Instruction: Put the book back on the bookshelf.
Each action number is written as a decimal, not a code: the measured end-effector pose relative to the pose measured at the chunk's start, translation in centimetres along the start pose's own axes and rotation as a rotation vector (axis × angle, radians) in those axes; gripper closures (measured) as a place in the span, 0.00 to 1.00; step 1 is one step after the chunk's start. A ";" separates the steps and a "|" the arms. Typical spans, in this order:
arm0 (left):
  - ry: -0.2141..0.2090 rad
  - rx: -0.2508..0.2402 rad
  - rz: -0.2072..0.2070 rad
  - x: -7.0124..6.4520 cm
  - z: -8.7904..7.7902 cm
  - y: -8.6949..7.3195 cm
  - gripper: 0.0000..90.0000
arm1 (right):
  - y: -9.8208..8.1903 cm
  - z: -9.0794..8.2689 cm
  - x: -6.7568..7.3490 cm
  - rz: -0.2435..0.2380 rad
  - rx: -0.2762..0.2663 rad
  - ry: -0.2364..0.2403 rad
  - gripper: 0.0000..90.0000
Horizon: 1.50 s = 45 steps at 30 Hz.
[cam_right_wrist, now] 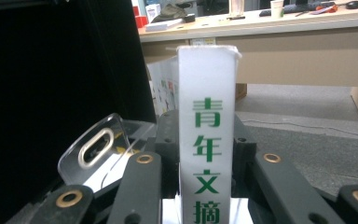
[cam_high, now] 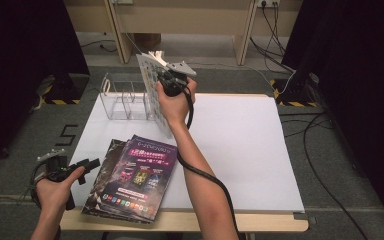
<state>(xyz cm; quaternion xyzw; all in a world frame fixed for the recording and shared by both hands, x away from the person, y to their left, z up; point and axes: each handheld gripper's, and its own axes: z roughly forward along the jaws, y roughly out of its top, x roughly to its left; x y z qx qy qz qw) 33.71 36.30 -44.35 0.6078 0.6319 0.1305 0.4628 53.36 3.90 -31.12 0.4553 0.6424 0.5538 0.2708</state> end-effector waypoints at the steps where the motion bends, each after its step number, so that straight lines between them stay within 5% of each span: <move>1: 0.000 -0.001 0.000 0.0 0.0 0.0 0.51 | -0.3 -0.5 0.0 0.007 0.004 0.005 0.80; 17: -0.003 -0.013 -0.004 -0.2 -0.2 0.1 0.50 | -4.2 -5.0 -0.2 -0.038 -0.007 0.023 0.80; 37: -0.004 -0.004 0.000 -0.3 -0.1 0.0 0.50 | -1.9 -4.1 -1.1 -0.023 0.008 -0.005 0.76; 45: -0.005 0.002 0.000 -0.3 0.1 -0.1 0.50 | -1.4 -3.1 -1.3 -0.011 0.042 0.021 0.72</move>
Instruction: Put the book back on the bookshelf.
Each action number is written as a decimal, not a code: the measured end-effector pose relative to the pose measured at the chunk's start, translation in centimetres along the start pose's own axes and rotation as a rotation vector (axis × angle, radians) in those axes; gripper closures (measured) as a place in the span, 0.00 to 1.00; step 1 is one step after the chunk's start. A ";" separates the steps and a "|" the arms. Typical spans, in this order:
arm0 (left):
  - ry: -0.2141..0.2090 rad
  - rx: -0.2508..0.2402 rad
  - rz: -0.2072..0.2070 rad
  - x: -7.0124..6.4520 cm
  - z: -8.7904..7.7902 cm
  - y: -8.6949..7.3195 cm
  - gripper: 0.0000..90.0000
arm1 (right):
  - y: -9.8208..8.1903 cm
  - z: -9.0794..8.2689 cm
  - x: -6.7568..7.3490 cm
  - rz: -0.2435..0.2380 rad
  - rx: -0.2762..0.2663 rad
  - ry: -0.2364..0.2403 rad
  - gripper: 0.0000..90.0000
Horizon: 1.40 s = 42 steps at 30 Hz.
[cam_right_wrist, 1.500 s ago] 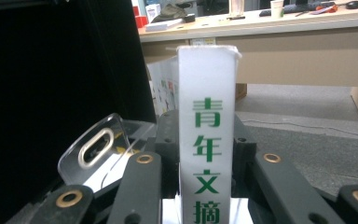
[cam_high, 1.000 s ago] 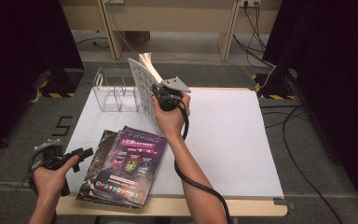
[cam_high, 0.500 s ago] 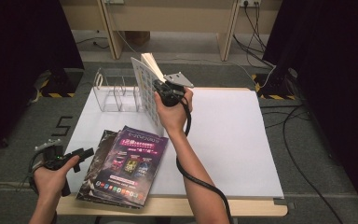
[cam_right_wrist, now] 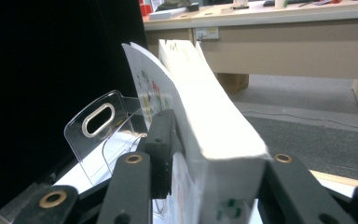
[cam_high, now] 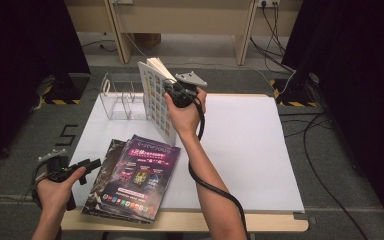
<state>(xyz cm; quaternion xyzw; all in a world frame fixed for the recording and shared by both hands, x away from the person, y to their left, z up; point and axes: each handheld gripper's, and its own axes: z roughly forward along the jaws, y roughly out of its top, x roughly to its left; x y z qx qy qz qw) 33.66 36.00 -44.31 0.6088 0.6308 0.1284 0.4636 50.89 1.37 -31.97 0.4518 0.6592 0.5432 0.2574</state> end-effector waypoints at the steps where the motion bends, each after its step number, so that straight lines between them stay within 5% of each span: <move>1: 0.000 0.000 0.000 0.0 0.0 0.0 0.50 | 0.0 0.0 0.0 0.000 0.000 0.000 0.72; 17: 0.000 0.003 0.000 0.1 0.1 0.0 0.50 | 1.0 1.3 0.0 0.016 0.086 0.022 0.82; 42: 0.000 -0.003 -0.010 0.6 -0.1 0.1 0.50 | 2.7 2.1 0.8 0.017 0.040 0.032 0.82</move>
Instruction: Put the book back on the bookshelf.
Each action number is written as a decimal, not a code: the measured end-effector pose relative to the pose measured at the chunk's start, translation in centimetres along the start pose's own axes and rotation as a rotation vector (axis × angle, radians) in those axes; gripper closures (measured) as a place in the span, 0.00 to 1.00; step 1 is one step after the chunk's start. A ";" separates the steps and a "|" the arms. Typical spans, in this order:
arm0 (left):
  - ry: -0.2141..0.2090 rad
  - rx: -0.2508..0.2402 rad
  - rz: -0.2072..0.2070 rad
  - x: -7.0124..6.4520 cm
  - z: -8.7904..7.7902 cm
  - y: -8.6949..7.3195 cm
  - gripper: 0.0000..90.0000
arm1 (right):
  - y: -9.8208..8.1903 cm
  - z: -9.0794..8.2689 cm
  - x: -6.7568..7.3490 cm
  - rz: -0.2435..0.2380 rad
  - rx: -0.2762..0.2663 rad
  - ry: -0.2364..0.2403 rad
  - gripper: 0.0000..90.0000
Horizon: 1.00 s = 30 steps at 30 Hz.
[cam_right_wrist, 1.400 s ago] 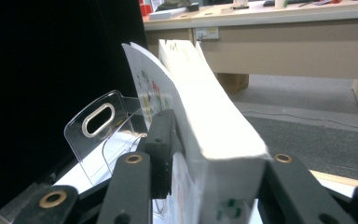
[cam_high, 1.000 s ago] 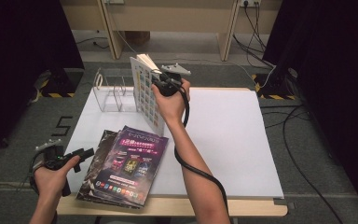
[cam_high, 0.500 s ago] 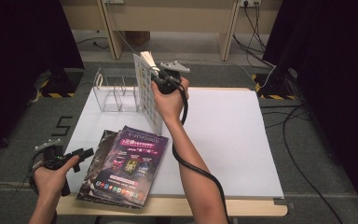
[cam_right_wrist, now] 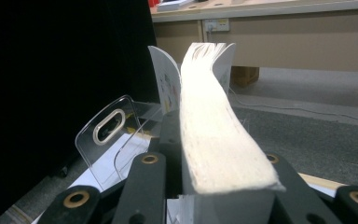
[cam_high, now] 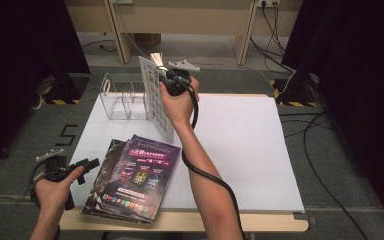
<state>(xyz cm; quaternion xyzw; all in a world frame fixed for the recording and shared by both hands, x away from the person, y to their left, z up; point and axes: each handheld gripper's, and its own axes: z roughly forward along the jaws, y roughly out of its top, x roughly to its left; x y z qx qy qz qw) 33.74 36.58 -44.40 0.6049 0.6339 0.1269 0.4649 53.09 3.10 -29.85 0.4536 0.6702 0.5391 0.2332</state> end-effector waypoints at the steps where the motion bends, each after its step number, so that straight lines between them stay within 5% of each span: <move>1: 0.000 -0.001 -0.001 0.0 0.0 0.0 0.50 | 0.1 0.1 -0.1 -0.002 -0.008 -0.004 0.82; 30: 0.004 0.010 -0.006 0.3 0.4 -0.2 0.50 | 1.5 2.4 -0.5 0.016 -0.028 -0.025 0.82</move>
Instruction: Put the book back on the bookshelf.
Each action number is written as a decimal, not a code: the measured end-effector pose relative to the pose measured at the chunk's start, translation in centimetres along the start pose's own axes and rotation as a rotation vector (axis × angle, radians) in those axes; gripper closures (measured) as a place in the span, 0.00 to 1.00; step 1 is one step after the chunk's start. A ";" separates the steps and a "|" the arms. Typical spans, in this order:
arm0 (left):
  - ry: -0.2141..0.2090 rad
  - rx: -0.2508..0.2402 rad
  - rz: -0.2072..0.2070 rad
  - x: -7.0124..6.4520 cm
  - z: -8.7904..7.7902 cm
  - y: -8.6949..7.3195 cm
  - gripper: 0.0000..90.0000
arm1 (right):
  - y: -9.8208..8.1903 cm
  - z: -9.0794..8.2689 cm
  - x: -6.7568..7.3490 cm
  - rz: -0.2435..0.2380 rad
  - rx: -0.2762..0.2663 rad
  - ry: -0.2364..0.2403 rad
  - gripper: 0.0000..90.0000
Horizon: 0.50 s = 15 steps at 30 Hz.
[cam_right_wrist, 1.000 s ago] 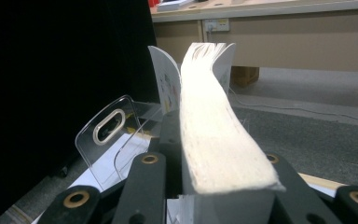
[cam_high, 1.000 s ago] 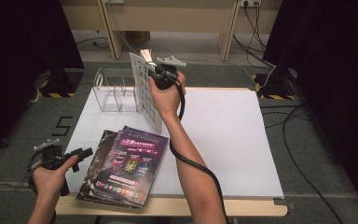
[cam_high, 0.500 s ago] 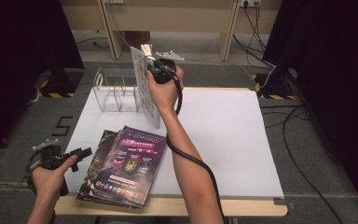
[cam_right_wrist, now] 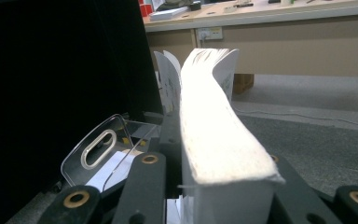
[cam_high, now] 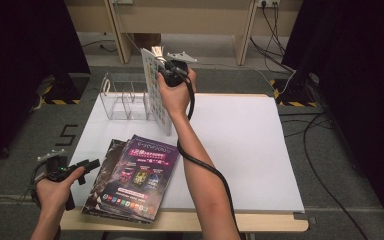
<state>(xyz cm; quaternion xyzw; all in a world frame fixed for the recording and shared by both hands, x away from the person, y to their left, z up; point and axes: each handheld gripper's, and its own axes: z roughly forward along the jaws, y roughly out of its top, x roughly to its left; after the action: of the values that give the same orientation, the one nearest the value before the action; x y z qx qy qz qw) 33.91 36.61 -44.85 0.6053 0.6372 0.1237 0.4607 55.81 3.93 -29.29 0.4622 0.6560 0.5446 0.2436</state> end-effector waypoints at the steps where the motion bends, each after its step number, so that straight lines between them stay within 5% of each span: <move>1: 0.000 -0.001 0.000 0.0 0.0 0.0 0.50 | 0.0 0.1 0.0 0.000 -0.001 0.000 0.82; 15: 0.001 0.001 -0.006 0.3 0.0 0.0 0.50 | 0.5 1.1 0.0 -0.003 -0.007 -0.013 0.82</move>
<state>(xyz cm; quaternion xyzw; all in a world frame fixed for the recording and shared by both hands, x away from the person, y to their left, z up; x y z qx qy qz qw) 33.96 36.84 -44.99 0.6035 0.6393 0.1221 0.4606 56.87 4.47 -29.15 0.4639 0.6531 0.5437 0.2503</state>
